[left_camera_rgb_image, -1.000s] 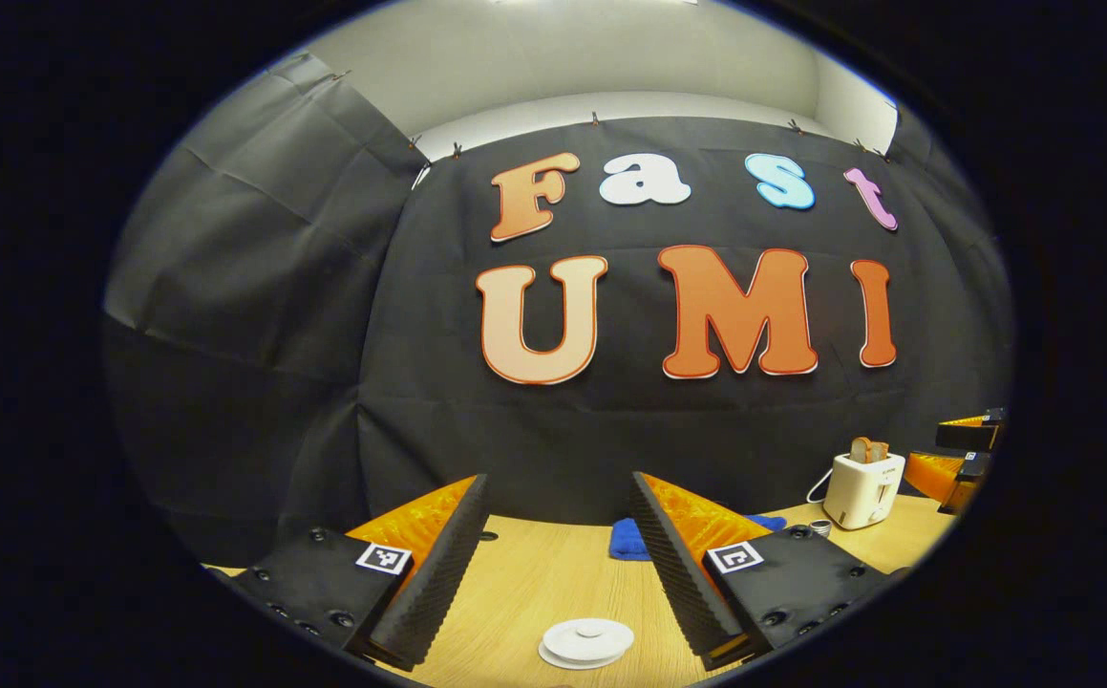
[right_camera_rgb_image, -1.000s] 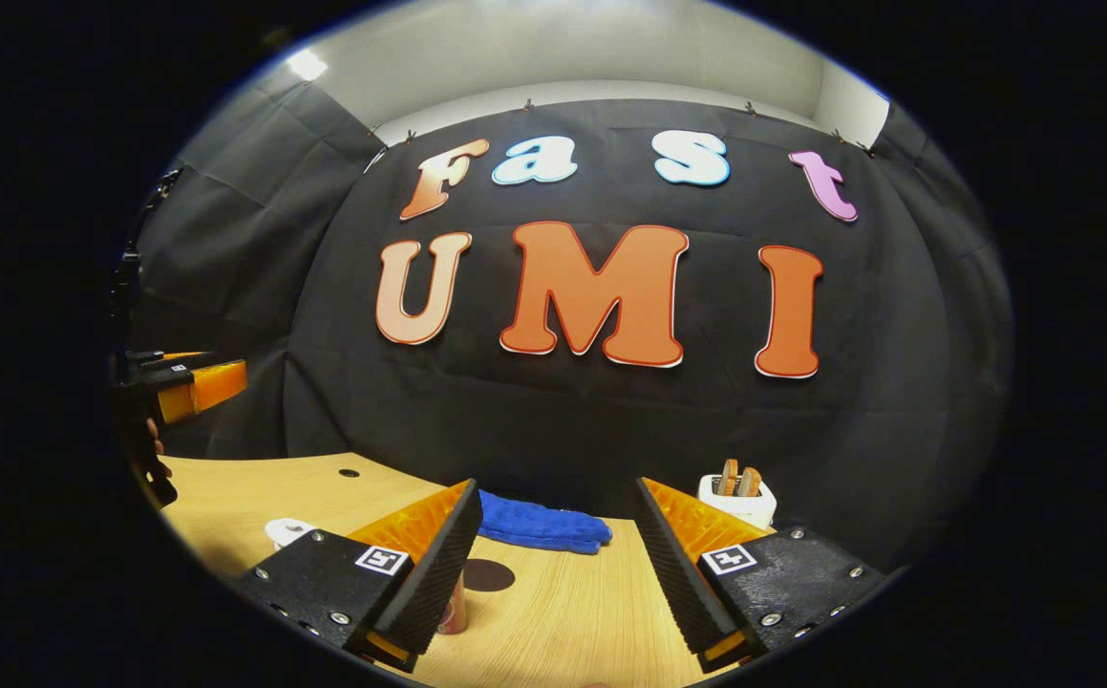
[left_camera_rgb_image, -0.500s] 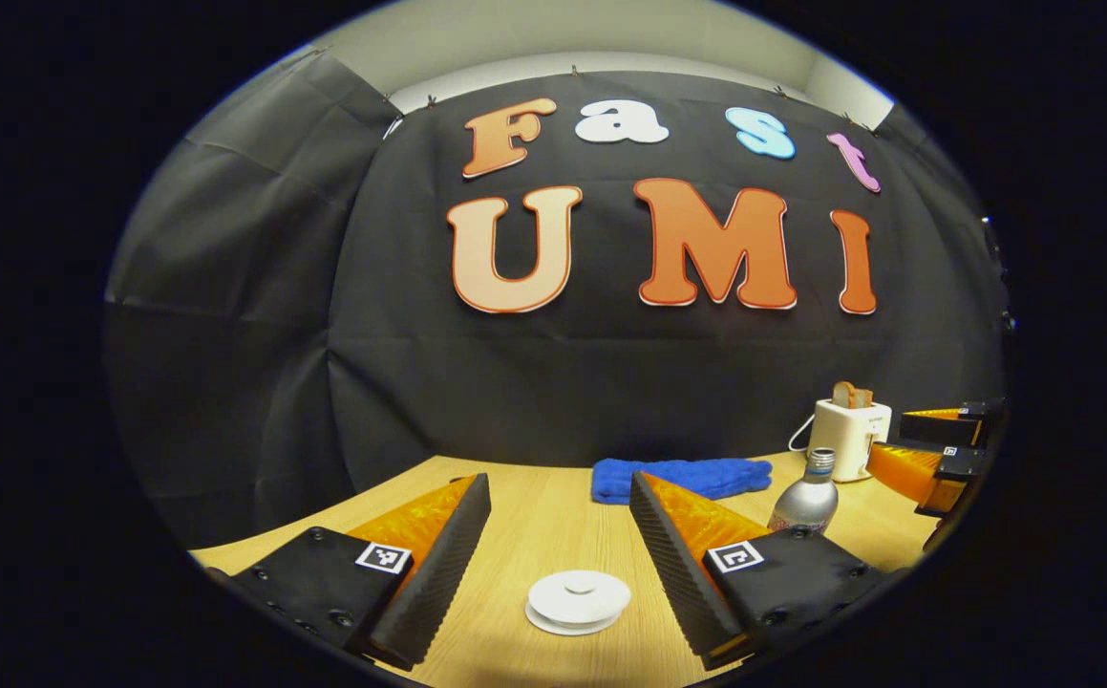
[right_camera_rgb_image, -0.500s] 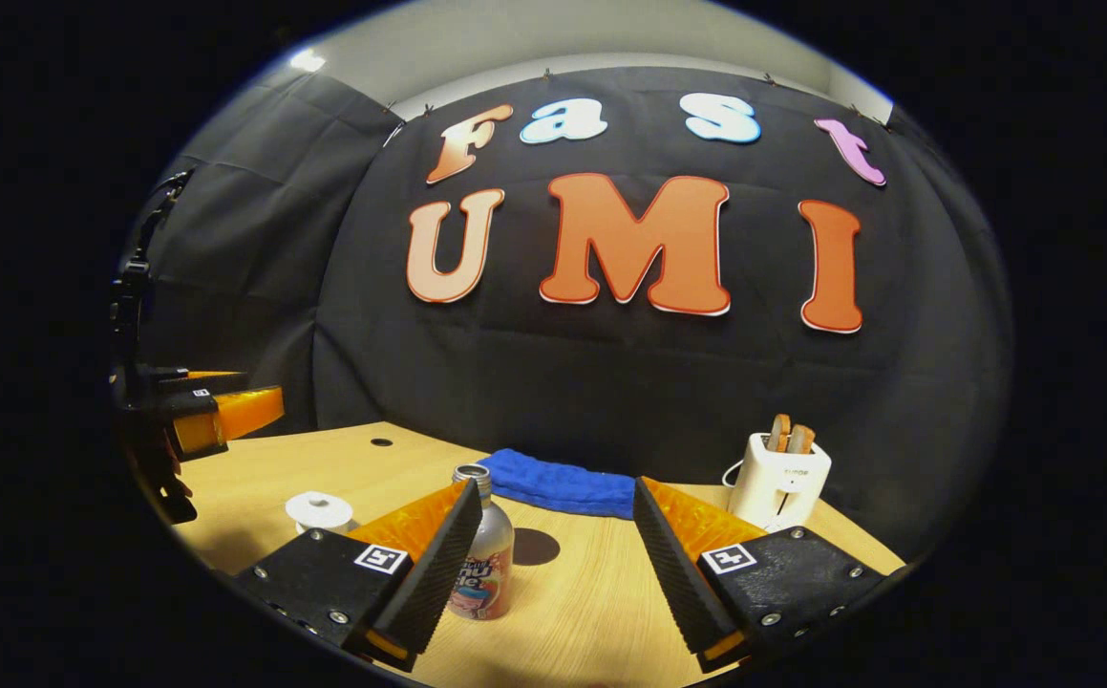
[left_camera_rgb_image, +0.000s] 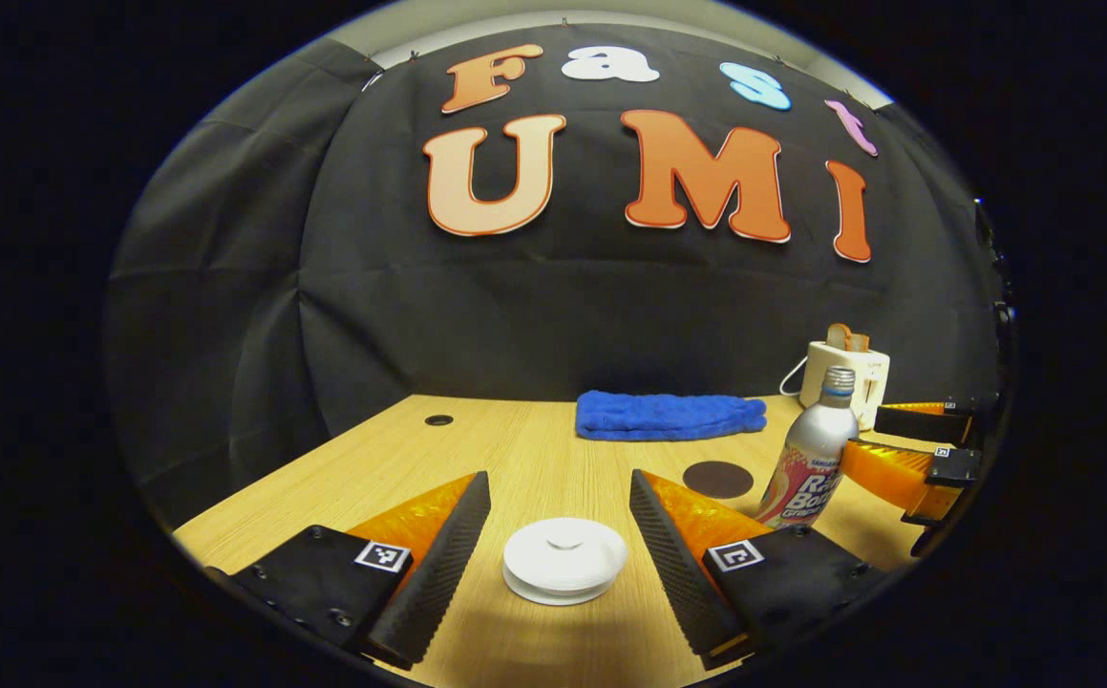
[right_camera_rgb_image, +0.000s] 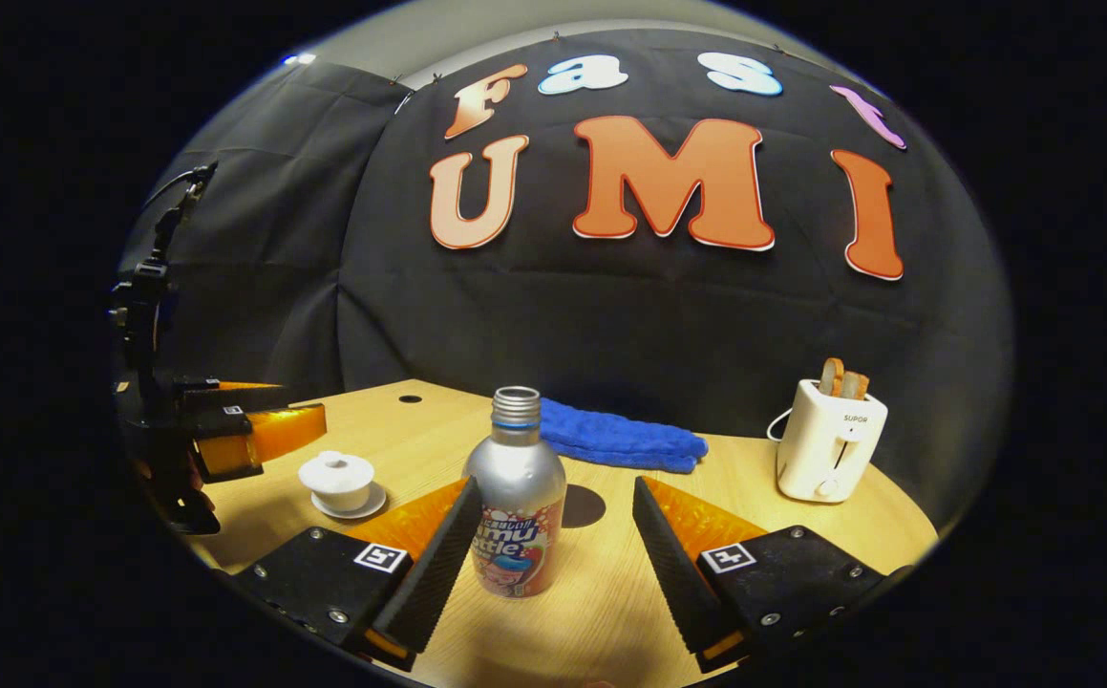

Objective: Open the teacup lid with one hand, grasp the water bottle and pour water into the teacup with the other hand; after pouring, place the water bottle on the coaster and then close the teacup lid.

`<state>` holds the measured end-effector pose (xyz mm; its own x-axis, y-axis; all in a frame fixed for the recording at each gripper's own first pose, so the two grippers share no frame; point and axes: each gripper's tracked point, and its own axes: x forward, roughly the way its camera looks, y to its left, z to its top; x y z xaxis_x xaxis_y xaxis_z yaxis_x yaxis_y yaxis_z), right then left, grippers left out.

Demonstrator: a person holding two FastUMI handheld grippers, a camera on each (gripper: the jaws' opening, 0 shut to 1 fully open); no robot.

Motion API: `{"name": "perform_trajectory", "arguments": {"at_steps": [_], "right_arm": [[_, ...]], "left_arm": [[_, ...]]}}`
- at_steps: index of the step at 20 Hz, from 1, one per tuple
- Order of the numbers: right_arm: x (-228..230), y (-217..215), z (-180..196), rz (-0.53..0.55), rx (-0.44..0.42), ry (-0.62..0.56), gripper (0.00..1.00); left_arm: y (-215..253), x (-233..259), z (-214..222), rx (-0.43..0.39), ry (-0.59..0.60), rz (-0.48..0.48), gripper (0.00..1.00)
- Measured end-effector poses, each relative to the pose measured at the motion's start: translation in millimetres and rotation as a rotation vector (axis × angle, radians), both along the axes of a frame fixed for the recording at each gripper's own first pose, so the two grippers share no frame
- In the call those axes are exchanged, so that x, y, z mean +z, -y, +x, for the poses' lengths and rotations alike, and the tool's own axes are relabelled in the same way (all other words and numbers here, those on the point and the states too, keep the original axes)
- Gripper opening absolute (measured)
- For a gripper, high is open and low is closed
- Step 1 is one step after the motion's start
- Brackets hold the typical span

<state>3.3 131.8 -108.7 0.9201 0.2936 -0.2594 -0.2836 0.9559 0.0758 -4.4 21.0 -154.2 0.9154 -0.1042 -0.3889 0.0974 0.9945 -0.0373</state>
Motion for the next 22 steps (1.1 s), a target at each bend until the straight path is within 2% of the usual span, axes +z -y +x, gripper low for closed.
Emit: {"name": "perform_trajectory", "arguments": {"at_steps": [4, 5, 6, 7, 11, 14, 15, 17, 19, 20, 21, 22], "right_arm": [[-14.7, -16.9, 1.2, -0.012, 0.047, -0.017, 0.95], [-17.9, -19.3, 3.8, -0.013, 0.051, -0.027, 0.93], [-24.1, -22.7, 6.6, -0.010, 0.056, -0.040, 0.92], [-27.6, -26.0, 9.3, -0.003, 0.059, -0.052, 0.89], [-41.8, -33.9, 14.8, 0.014, 0.075, -0.089, 0.88], [-52.2, -37.4, 15.5, -0.004, 0.080, -0.110, 0.88], [-52.8, -37.6, 16.3, -0.011, 0.083, -0.112, 0.88], [-55.5, -39.2, 16.0, -0.019, 0.086, -0.117, 0.88], [-58.4, -40.1, 16.1, -0.025, 0.089, -0.125, 0.88], [-59.4, -40.2, 16.7, -0.029, 0.090, -0.127, 0.88], [-59.1, -40.4, 17.1, -0.033, 0.091, -0.127, 0.88], [-60.4, -41.4, 16.4, -0.036, 0.091, -0.127, 0.88]], "left_arm": [[2.2, -23.7, 4.4, -0.013, -0.057, 0.021, 0.93], [4.0, -29.8, 6.8, -0.014, -0.066, 0.028, 0.96], [5.9, -33.9, 8.8, -0.020, -0.075, 0.033, 0.89], [6.2, -38.6, 10.4, -0.024, -0.084, 0.037, 0.90], [10.6, -51.5, 17.8, -0.046, -0.116, 0.094, 0.78], [13.8, -62.9, 18.9, -0.059, -0.149, 0.118, 0.73], [14.1, -65.9, 19.7, -0.057, -0.157, 0.118, 0.60], [15.2, -67.4, 18.8, -0.054, -0.166, 0.117, 0.64], [15.5, -66.5, 20.5, -0.051, -0.165, 0.122, 0.50], [15.2, -67.5, 20.5, -0.052, -0.166, 0.123, 0.54], [10.6, -66.4, 24.1, -0.034, -0.149, 0.128, 0.54], [10.4, -60.9, 24.1, -0.030, -0.144, 0.121, 0.45]]}}
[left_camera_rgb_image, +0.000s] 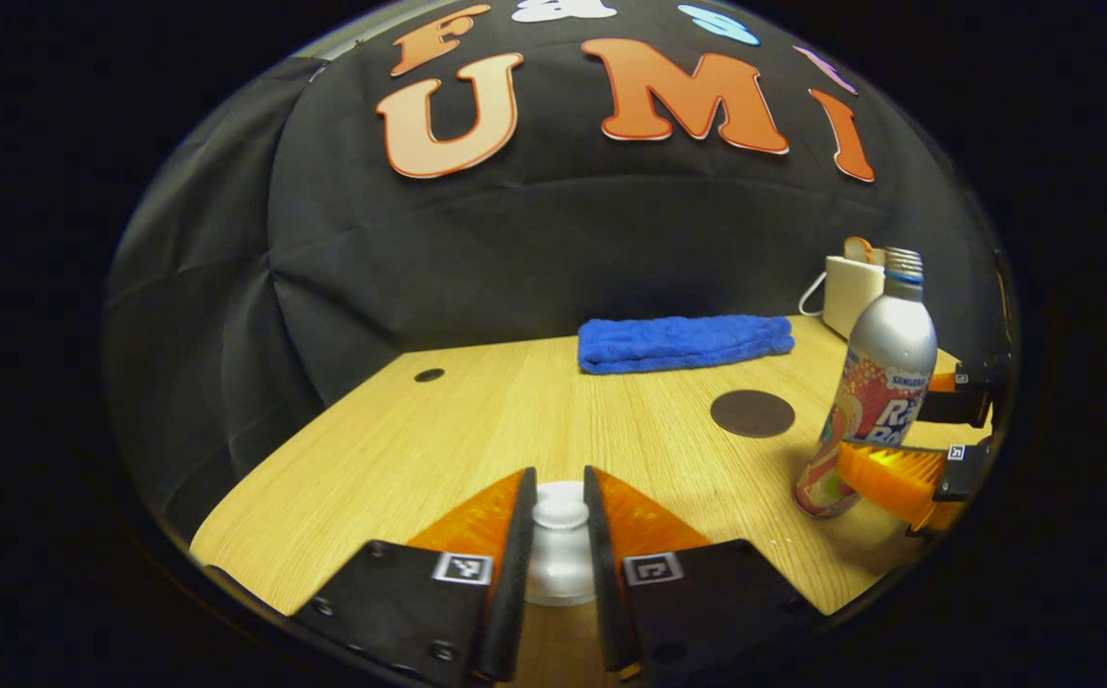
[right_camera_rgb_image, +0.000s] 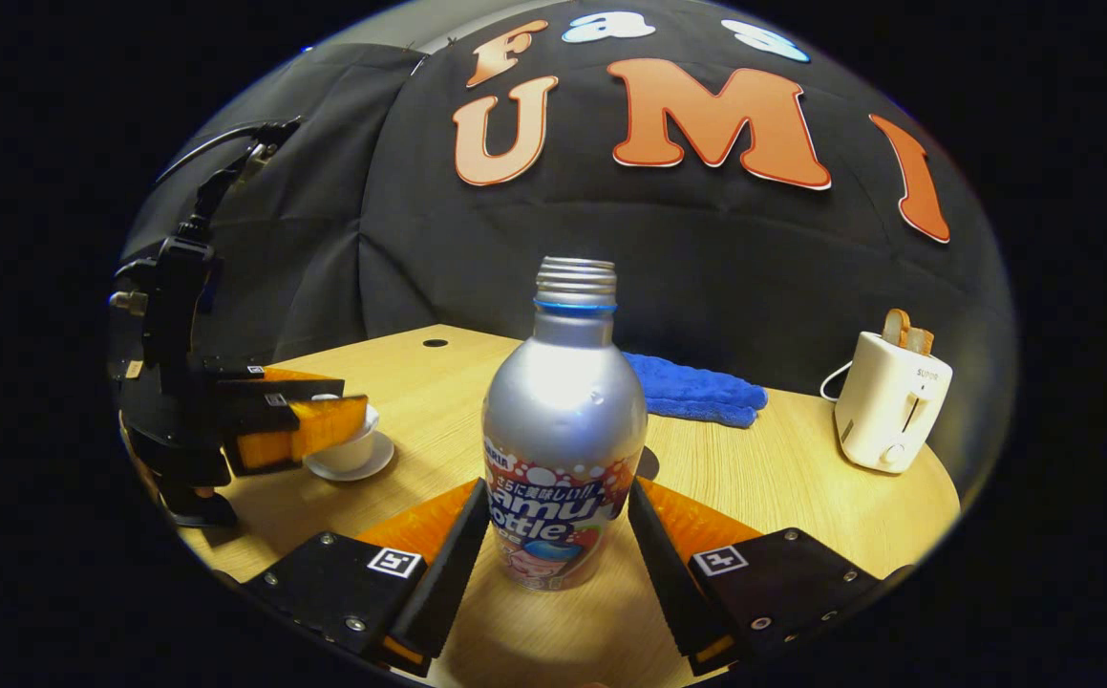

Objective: Open the teacup lid with one hand, grasp the water bottle and pour water into the teacup with the other hand; after pouring, place the water bottle on the coaster and then close the teacup lid.

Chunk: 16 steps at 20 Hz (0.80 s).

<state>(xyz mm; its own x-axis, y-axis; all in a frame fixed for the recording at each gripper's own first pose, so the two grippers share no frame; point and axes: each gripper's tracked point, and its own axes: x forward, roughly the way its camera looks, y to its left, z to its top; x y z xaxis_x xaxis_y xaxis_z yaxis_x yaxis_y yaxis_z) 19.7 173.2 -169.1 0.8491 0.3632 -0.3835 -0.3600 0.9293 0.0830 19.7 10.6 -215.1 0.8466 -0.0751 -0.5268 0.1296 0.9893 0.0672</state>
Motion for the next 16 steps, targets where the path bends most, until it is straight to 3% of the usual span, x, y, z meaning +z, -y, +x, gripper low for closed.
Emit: {"name": "perform_trajectory", "arguments": {"at_steps": [1, 3, 12, 13, 16], "right_arm": [[-0.7, -0.3, -0.1, -0.004, -0.001, -0.001, 0.88], [-2.8, -1.0, 0.0, -0.011, 0.000, -0.006, 0.88], [2.7, 0.3, 2.9, -0.055, 0.000, -0.007, 0.80], [6.1, 0.7, 3.9, -0.068, 0.003, 0.003, 0.75], [17.6, 4.0, 10.4, -0.135, 0.002, 0.032, 0.78]], "left_arm": [[-1.3, -4.3, -0.7, -0.004, -0.009, 0.006, 0.35], [-1.4, -2.3, 1.0, 0.001, 0.011, -0.012, 0.31], [-17.4, 34.8, -0.4, 0.043, 0.127, -0.016, 0.31], [-22.5, 39.3, -0.5, 0.051, 0.138, -0.014, 0.31], [-35.9, 53.8, 0.9, 0.085, 0.169, -0.009, 0.29]]}}
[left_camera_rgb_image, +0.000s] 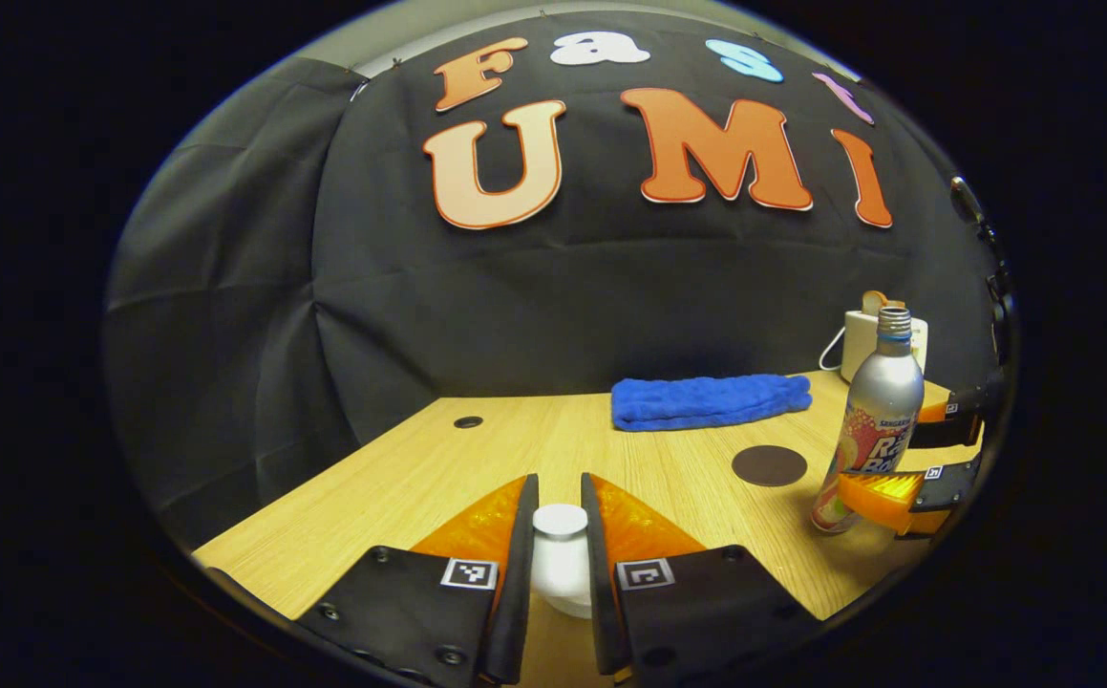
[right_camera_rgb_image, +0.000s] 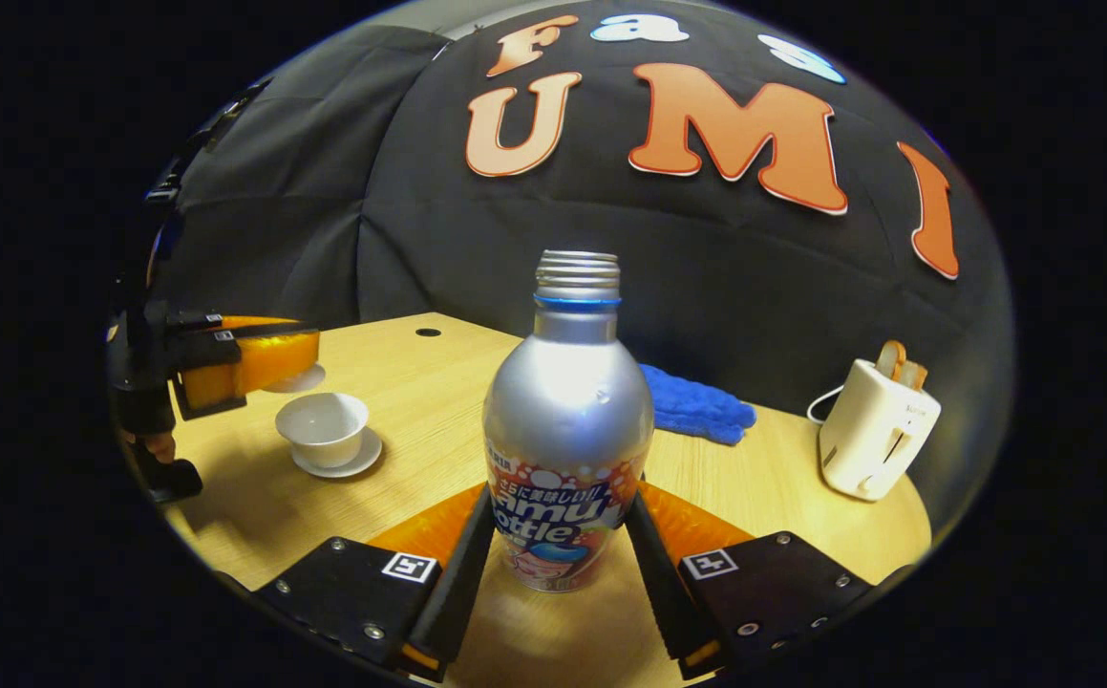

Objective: Open the teacup lid with one hand, grasp the water bottle and pour water into the teacup with the other hand; after pouring, place the water bottle on the coaster and then close the teacup lid.

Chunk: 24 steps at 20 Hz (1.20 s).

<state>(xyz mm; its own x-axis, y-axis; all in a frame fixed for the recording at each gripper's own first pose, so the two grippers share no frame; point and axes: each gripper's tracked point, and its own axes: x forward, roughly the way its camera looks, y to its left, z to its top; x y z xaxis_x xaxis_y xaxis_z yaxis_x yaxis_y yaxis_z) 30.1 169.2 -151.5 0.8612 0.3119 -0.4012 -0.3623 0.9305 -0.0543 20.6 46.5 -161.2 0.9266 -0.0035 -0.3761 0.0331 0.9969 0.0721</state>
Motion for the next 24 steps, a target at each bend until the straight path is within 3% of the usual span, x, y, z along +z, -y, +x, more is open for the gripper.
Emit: {"name": "perform_trajectory", "arguments": {"at_steps": [12, 19, 24], "right_arm": [[24.2, 12.6, 17.8, -0.455, 0.047, 0.132, 0.77], [37.5, -18.1, 30.2, -0.672, 0.152, 0.247, 0.77], [26.7, -42.5, 32.5, -0.805, 0.214, 0.291, 0.77]], "left_arm": [[-66.4, 10.4, -23.9, 0.088, 0.021, -0.006, 0.31], [-102.7, 0.0, -35.6, 0.131, -0.004, -0.008, 0.29], [-115.0, -3.1, -42.1, 0.141, -0.016, -0.004, 0.32]]}}
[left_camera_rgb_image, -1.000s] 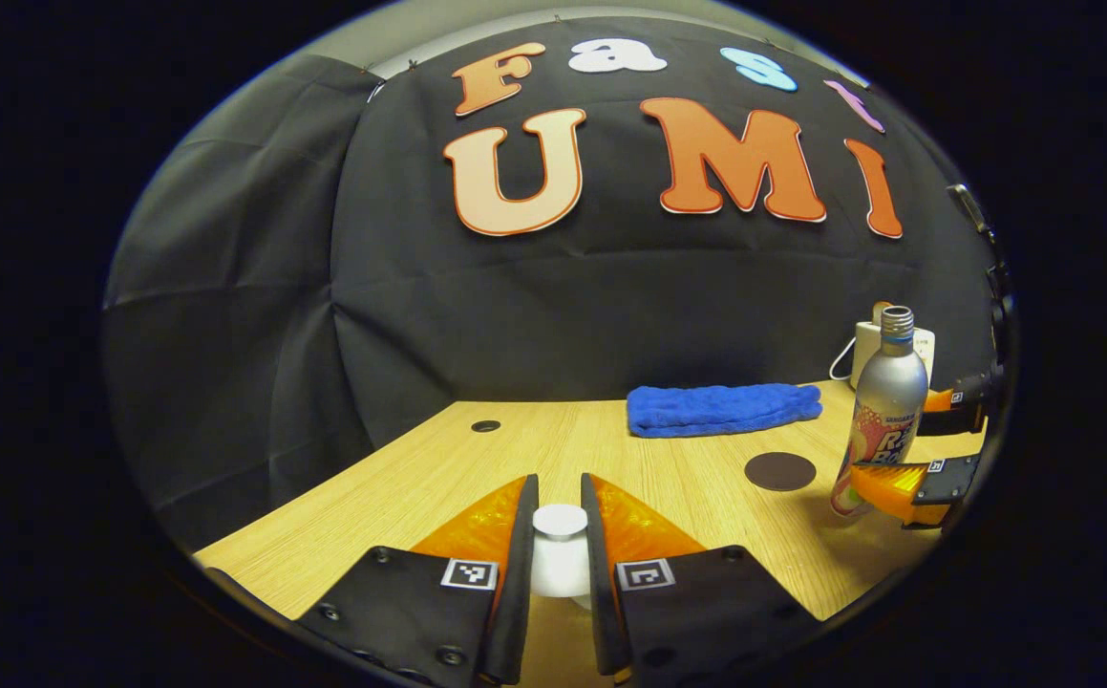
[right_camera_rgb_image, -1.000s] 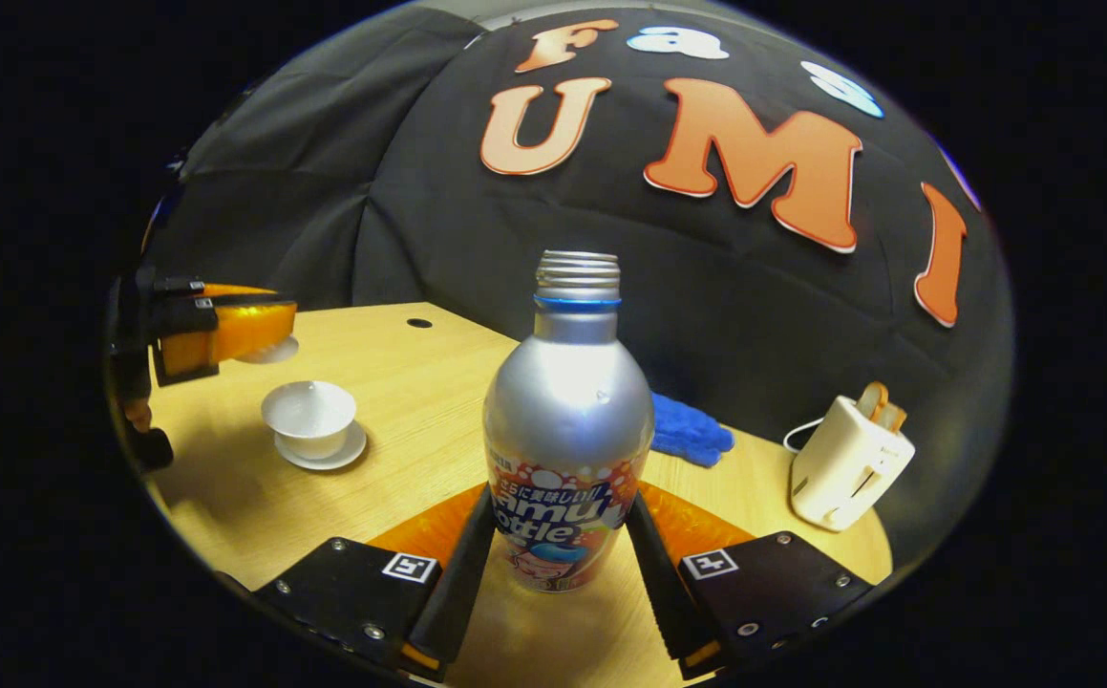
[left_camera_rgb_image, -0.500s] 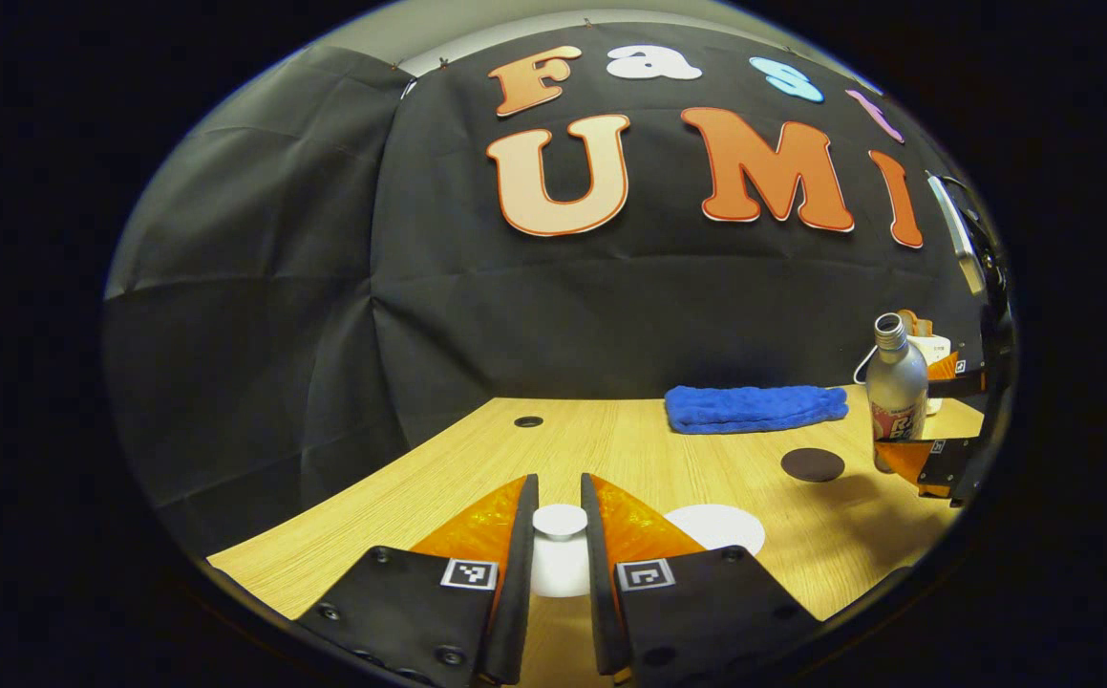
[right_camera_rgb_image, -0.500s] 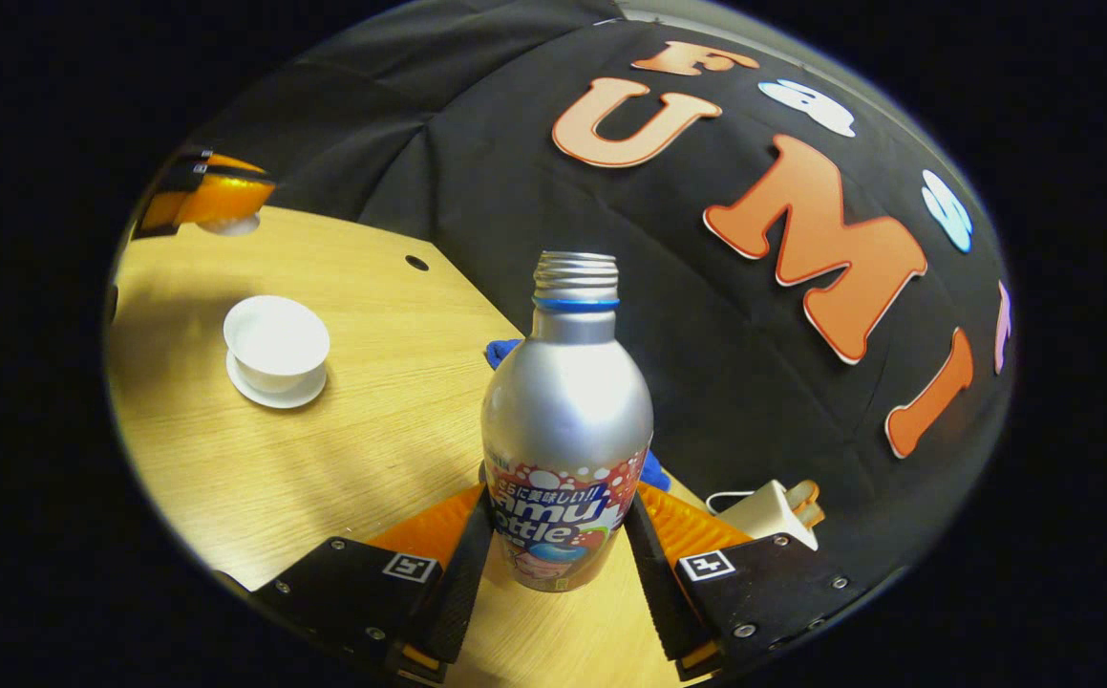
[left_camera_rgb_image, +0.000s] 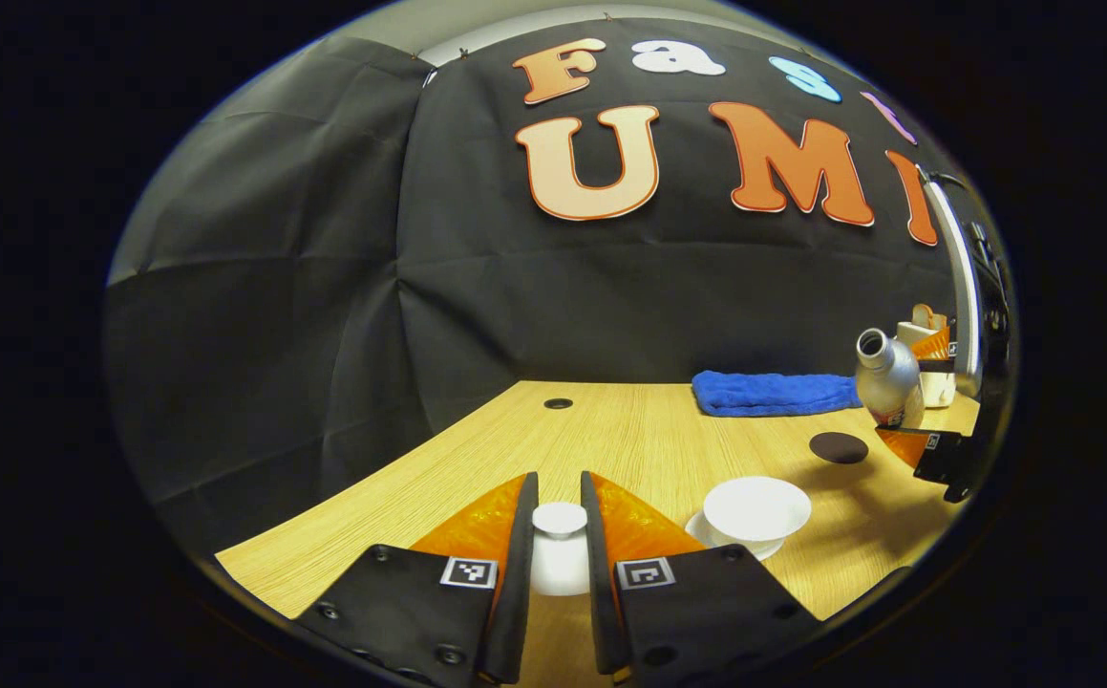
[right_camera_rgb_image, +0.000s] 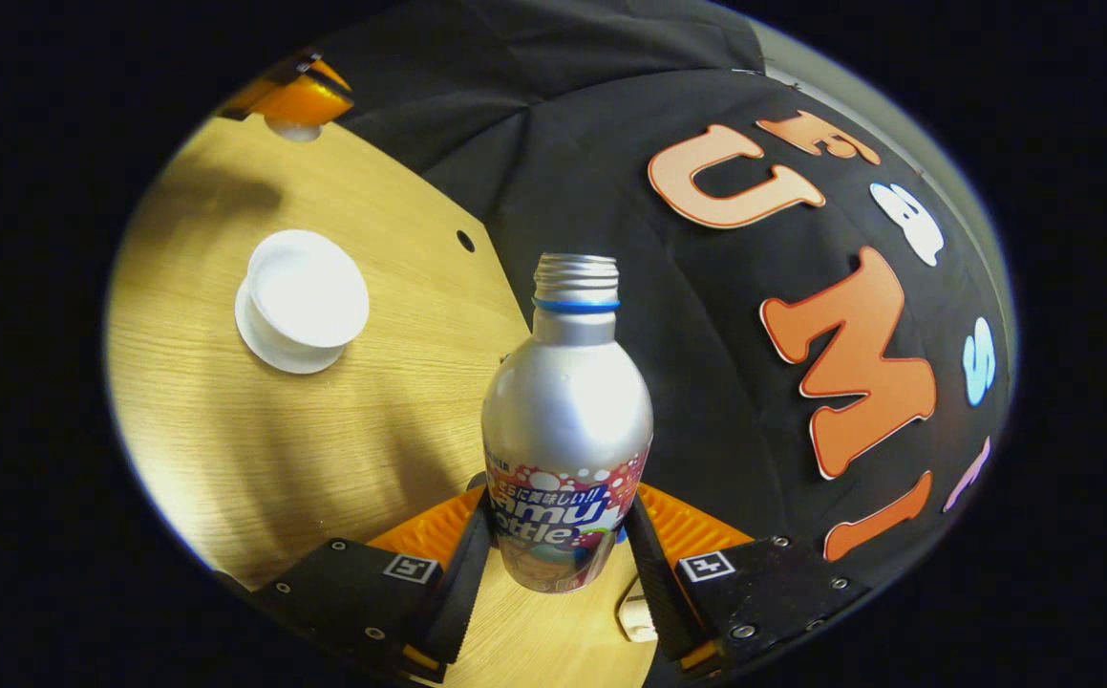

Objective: Open the teacup lid with one hand, grasp the water bottle and pour water into the teacup with the other hand; after pouring, place the water bottle on the coaster and then close the teacup lid.

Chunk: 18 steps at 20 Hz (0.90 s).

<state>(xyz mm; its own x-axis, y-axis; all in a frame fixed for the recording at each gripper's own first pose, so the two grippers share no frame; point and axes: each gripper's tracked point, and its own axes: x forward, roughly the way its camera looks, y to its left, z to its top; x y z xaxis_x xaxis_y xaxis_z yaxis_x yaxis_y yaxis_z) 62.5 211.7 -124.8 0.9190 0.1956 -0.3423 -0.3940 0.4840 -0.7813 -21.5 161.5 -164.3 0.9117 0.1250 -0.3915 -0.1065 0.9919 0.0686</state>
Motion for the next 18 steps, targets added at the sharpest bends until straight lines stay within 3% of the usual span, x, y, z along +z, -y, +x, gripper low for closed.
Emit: {"name": "perform_trajectory", "arguments": {"at_steps": [10, 14, 15, 18], "right_arm": [[-7.8, -32.2, -4.9, -0.231, 0.134, 0.085, 0.77], [0.7, -39.0, -5.1, -0.344, 0.184, 0.172, 0.77], [3.4, -39.0, -4.8, -0.373, 0.196, 0.196, 0.72], [6.1, -37.7, -1.2, -0.432, 0.209, 0.254, 0.77]], "left_arm": [[-12.6, -6.0, -6.0, 0.009, -0.007, -0.003, 0.31], [-15.8, -4.5, -8.3, 0.009, -0.001, -0.006, 0.31], [-16.6, -3.5, -9.8, 0.009, 0.001, -0.006, 0.31], [-20.6, -2.5, -9.8, 0.015, 0.003, -0.006, 0.29]]}}
